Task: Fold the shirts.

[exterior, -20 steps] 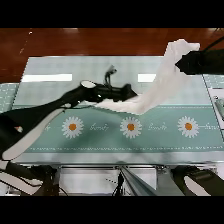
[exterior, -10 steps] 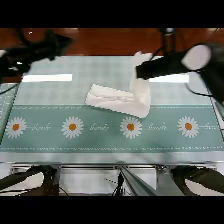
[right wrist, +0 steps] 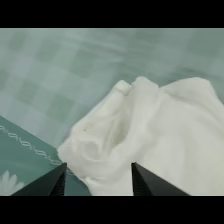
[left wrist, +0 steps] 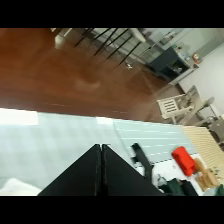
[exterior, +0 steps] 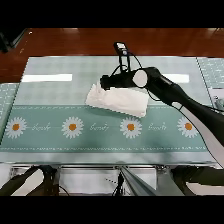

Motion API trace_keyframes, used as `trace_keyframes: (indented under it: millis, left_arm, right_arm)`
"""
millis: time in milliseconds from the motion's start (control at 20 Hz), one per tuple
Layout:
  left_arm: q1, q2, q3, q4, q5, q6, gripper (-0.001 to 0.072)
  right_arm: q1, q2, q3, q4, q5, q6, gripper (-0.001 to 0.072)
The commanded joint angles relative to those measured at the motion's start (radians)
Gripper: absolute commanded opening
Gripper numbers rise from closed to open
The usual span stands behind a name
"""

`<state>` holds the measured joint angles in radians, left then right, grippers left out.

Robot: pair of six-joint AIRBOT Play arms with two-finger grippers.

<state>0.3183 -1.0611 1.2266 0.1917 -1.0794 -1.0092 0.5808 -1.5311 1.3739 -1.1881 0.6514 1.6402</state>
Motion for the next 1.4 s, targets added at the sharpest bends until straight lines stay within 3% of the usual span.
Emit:
trace_keyframes:
  millis: [0, 150, 200, 250, 300, 400, 450, 600, 800, 950, 1000, 1050, 1100, 1250, 1350]
  left_arm:
    - [0.011, 0.011, -0.017, 0.088, -0.022, 0.001, 0.0024]
    - [0.011, 0.011, -0.027, 0.172, -0.026, 0.002, 0.0025]
    - [0.012, 0.011, -0.027, 0.204, -0.032, 0.002, 0.0025]
    - [0.011, 0.011, -0.027, 0.232, -0.038, 0.002, 0.0029]
    - [0.012, 0.011, -0.027, 0.257, -0.048, 0.002, 0.0077]
    - [0.011, 0.011, -0.027, 0.31, -0.052, 0.0, 0.0326]
    - [0.011, 0.011, -0.027, 0.335, -0.052, -0.019, 0.0392]
    - [0.011, 0.012, -0.027, 0.399, -0.06, -0.062, 0.0393]
    - [0.011, 0.012, -0.027, 0.412, -0.114, -0.064, 0.039]
    - [0.011, 0.011, -0.027, 0.415, -0.131, -0.089, 0.039]
    - [0.011, 0.011, -0.027, 0.415, -0.13, -0.089, 0.039]
    - [0.011, 0.011, -0.027, 0.415, -0.129, -0.088, 0.0389]
    - [0.011, 0.011, -0.027, 0.42, -0.127, -0.088, 0.0389]
    - [0.011, 0.009, -0.027, 0.487, -0.126, -0.088, 0.0388]
    - [0.011, -0.008, -0.027, 0.536, -0.126, -0.089, 0.0388]
  right_arm:
    - [-0.084, 0.071, 0.0, -0.218, 0.267, -0.01, 0.048]
    - [-0.254, 0.141, 0.0, -0.517, 0.608, -0.016, 0.0479]
    - [-0.328, 0.148, -0.005, -0.555, 0.693, -0.023, 0.0479]
    - [-0.42, 0.154, -0.025, -0.523, 0.742, -0.022, 0.0479]
    - [-0.505, 0.157, -0.057, -0.442, 0.752, -0.021, 0.0479]
    - [-0.652, 0.158, -0.157, -0.178, 0.689, -0.021, 0.0502]
    - [-0.703, 0.157, -0.219, -0.023, 0.624, -0.029, 0.0587]
    - [-0.71, 0.157, -0.404, 0.27, 0.406, -0.075, 0.0592]
    - [-0.554, 0.14, -0.575, 0.454, 0.108, -0.115, 0.0591]
    - [-0.438, 0.087, -0.58, 0.509, -0.011, -0.111, 0.0578]
    - [-0.41, 0.072, -0.58, 0.556, -0.039, -0.111, 0.0479]
    - [-0.386, 0.063, -0.58, 0.603, -0.059, -0.126, 0.0167]
    - [-0.375, 0.066, -0.579, 0.648, -0.06, -0.14, 0.0028]
    - [-0.419, 0.14, -0.525, 0.664, 0.077, -0.352, 0.0029]
    - [-0.513, 0.25, -0.465, 0.561, 0.195, -0.359, 0.0029]
